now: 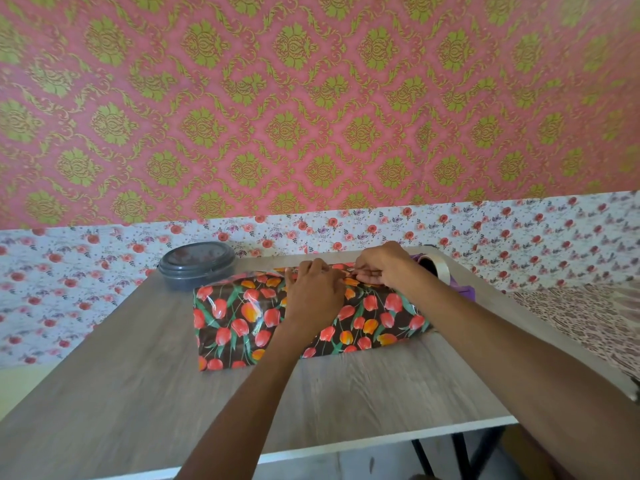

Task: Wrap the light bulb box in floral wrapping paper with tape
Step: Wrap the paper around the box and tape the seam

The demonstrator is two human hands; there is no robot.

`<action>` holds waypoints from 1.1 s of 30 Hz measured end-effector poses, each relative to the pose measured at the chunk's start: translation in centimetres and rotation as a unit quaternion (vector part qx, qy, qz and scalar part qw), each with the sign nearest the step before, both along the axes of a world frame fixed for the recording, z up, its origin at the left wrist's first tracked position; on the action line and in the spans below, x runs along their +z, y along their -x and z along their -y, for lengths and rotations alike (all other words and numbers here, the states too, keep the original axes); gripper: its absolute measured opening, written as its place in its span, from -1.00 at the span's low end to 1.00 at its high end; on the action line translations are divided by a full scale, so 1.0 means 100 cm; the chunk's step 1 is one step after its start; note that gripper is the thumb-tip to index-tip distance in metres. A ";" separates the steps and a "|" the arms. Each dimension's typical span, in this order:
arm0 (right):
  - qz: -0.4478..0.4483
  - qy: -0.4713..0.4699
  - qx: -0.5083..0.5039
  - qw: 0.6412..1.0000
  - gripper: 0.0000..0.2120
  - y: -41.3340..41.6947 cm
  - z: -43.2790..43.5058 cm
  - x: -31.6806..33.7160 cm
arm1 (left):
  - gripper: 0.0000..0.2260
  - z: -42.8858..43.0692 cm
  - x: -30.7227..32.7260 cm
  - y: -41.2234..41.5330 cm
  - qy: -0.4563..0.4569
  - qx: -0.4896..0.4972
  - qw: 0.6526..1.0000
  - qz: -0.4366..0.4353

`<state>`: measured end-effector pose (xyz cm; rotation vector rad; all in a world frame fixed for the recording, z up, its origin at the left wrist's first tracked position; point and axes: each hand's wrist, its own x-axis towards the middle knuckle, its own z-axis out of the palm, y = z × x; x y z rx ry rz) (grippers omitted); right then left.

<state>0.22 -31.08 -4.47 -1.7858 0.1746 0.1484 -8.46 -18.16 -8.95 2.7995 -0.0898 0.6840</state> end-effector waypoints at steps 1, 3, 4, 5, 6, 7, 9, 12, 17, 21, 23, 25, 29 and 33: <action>0.000 0.001 0.001 1.000 -0.90 0.000 0.000 0.000 | -0.68 0.000 0.000 0.000 0.000 0.000 1.000 -0.001; -0.005 0.012 0.006 1.000 -0.92 -0.001 0.000 0.001 | -0.68 0.001 0.001 0.001 0.001 -0.001 1.000 -0.003; -0.010 0.021 0.009 1.000 -0.96 -0.002 0.000 0.001 | -0.68 0.001 0.001 0.001 0.001 -0.002 1.000 -0.003; -0.014 0.030 0.013 0.999 -0.96 -0.003 -0.001 0.001 | -0.68 0.001 0.001 0.001 0.003 -0.001 1.000 -0.002; -0.018 0.038 0.017 0.999 -0.93 -0.003 -0.001 0.001 | -0.68 0.001 0.001 0.001 0.005 -0.001 1.000 -0.003; -0.019 0.040 0.021 0.999 -0.92 -0.004 -0.002 0.001 | -0.68 0.001 0.001 0.001 0.006 -0.001 1.000 -0.004; -0.019 0.036 0.023 0.999 -0.94 -0.005 -0.002 0.001 | -0.68 0.001 0.001 0.001 0.006 0.000 1.000 -0.007; -0.022 0.033 0.023 0.999 -0.92 -0.007 -0.003 0.001 | -0.68 0.001 0.002 0.001 0.006 0.001 1.000 -0.009; -0.018 0.054 0.015 0.998 -0.86 -0.015 -0.003 -0.005 | -0.68 0.003 0.001 0.002 0.006 0.002 1.000 -0.008; -0.011 0.091 0.020 0.996 -0.85 -0.018 -0.004 -0.007 | -0.68 0.002 0.000 0.002 0.003 0.003 1.000 -0.008; -0.019 0.112 0.030 0.993 -0.86 -0.020 -0.003 -0.005 | -0.68 0.002 0.000 0.000 0.000 0.005 1.000 -0.009; -0.042 0.136 0.050 0.989 -0.83 -0.022 -0.002 -0.004 | -0.69 0.002 0.000 0.000 0.000 0.005 1.000 -0.012; -0.069 0.175 0.070 0.980 -0.71 -0.023 -0.002 -0.009 | -0.68 0.002 -0.001 0.000 -0.007 0.007 1.000 -0.012; -0.062 0.163 0.071 0.982 -0.70 -0.020 0.003 -0.010 | -0.67 0.002 0.001 -0.002 0.000 0.005 1.000 -0.017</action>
